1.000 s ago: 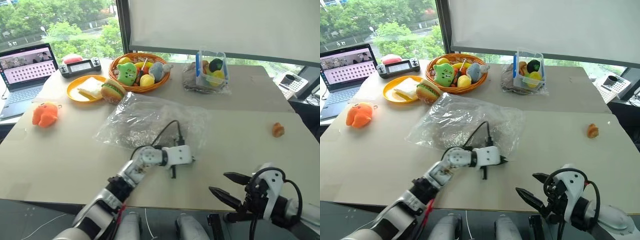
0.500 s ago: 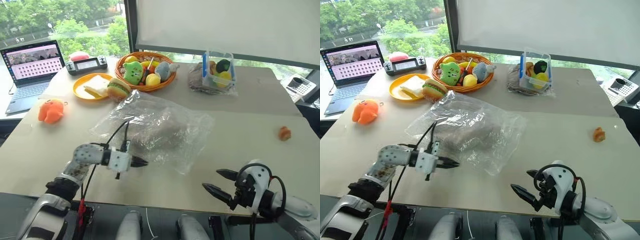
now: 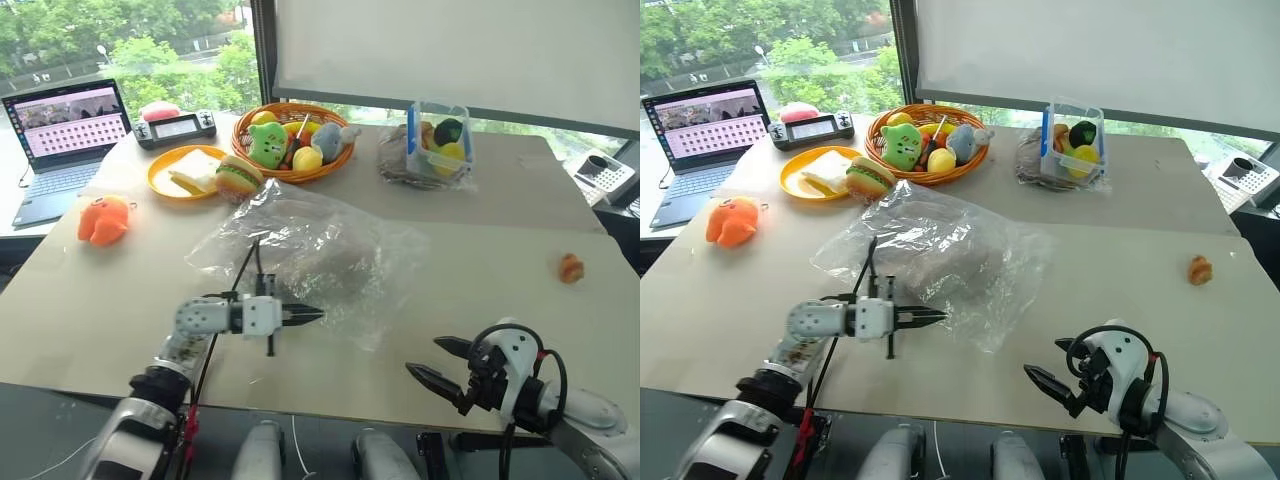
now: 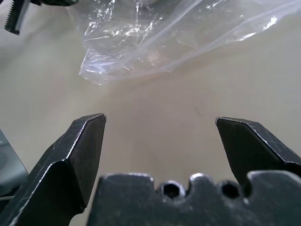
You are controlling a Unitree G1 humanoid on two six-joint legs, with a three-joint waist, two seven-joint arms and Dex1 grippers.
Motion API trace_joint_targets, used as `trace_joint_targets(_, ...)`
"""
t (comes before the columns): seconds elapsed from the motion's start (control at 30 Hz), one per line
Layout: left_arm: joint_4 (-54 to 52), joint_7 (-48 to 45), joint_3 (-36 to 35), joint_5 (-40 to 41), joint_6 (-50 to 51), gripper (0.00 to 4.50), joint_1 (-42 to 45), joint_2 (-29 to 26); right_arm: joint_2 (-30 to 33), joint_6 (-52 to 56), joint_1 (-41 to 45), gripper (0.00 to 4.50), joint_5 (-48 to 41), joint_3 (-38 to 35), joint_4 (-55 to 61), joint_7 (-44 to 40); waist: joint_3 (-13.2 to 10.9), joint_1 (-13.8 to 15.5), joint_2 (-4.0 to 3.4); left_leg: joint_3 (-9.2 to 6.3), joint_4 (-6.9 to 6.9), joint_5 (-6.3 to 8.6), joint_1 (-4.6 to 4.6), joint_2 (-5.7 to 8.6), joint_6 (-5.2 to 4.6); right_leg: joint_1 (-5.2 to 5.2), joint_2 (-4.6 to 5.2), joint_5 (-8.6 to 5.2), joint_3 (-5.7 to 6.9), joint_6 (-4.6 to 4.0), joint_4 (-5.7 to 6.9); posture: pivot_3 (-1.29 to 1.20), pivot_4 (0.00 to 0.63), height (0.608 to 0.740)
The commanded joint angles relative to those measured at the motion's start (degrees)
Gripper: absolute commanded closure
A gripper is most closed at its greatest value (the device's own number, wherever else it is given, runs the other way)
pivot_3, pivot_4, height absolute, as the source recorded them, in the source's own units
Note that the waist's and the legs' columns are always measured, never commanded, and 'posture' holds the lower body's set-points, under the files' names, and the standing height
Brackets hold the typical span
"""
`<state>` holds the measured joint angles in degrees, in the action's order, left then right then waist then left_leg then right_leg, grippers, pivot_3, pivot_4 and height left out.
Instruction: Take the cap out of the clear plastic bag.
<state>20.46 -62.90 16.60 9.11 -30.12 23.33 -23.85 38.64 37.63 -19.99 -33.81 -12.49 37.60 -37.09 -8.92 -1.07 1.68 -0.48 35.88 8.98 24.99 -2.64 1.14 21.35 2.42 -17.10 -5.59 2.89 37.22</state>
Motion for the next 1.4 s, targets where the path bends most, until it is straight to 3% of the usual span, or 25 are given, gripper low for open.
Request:
trace_joint_targets(0.03, -5.10, -0.24, 1.27, 1.71, 5.67, 3.77, -1.60, 1.54, 0.85, 0.22, -0.33, 0.00, -0.98, -3.35, 1.85, 0.20, 0.00, -0.10, 0.00, 0.00, 0.00, 0.00, -0.04, 0.00, 0.00, -0.02, 0.00, -0.02, -0.01, 0.04, 0.00, 0.00, 0.150, 0.740)
trace_joint_targets(0.23, -4.55, -6.64, 2.72, 2.09, 6.42, 1.65, -1.55, 0.26, 1.31, 1.06, -1.96, 0.00, -1.46, -5.15, 2.84, 0.68, 0.00, 0.08, 0.00, 0.00, -0.01, 0.00, -0.09, 0.01, 0.00, -0.07, 0.00, -0.03, -0.01, 0.04, -0.02, 0.00, 0.150, 0.740)
trace_joint_targets(0.4, -0.66, -7.08, 5.04, -2.37, 2.72, 0.05, 0.38, 1.86, 0.96, 1.09, -2.36, 0.00, -1.35, -4.85, 3.26, 1.36, 0.00, 0.28, 0.00, 0.00, 0.01, 0.00, -0.08, 0.03, 0.00, -0.08, 0.02, -0.03, -0.01, 0.05, -0.04, 0.00, 0.150, 0.740)
trace_joint_targets(0.6, 8.36, 0.39, 9.41, -13.57, -1.93, 0.05, 5.81, 7.41, 0.60, 1.88, -3.45, 0.00, -2.12, -5.53, 5.18, 2.48, 0.02, 0.87, -0.01, -0.04, 0.04, 0.00, -0.08, 0.08, 0.00, -0.17, 0.04, -0.04, 0.01, 0.07, -0.07, 0.00, 0.150, 0.740)
trace_joint_targets(0.83, 8.65, 15.55, 12.05, -26.83, 7.61, 0.05, 10.05, 12.15, 0.02, 2.31, -4.77, 0.00, -2.67, -6.12, 7.25, 3.91, 0.06, 1.26, 0.02, -0.07, 0.16, 0.00, -0.15, 0.12, 0.00, -0.31, 0.06, -0.10, -0.01, 0.37, -0.09, 0.00, 0.150, 0.740)
trace_joint_targets(1.0, 4.05, 17.75, 11.96, -28.23, 16.05, 0.05, 8.95, 11.91, -0.36, 2.24, -4.67, 0.00, -2.65, -6.06, 7.66, 4.74, 0.09, 0.86, 0.03, -0.08, 0.16, 0.00, -0.39, 0.12, 0.00, -0.52, 0.06, -0.09, -0.02, 0.37, -0.09, 0.00, 0.150, 0.740)
trace_joint_targets(1.1, 1.03, 17.79, 11.65, -28.44, 21.10, 0.76, 7.81, 10.86, -0.35, 2.10, -4.55, 0.00, -2.60, -5.88, 7.63, 5.01, 0.10, 0.31, 0.02, -0.07, 0.14, 0.00, -0.51, 0.09, 0.00, -0.59, 0.06, -0.07, -0.03, 0.34, -0.09, 0.00, 0.150, 0.740)
trace_joint_targets(1.4, -2.59, 18.26, 12.20, -27.69, 26.47, 4.23, 6.54, 9.30, -0.28, 1.70, -3.99, 0.00, -2.17, -5.23, 7.03, 5.01, 0.11, -0.38, 0.01, -0.02, 0.06, 0.00, -0.69, 0.03, 0.01, -0.67, 0.04, -0.12, -0.08, 0.15, -0.10, 0.00, 0.150, 0.740)
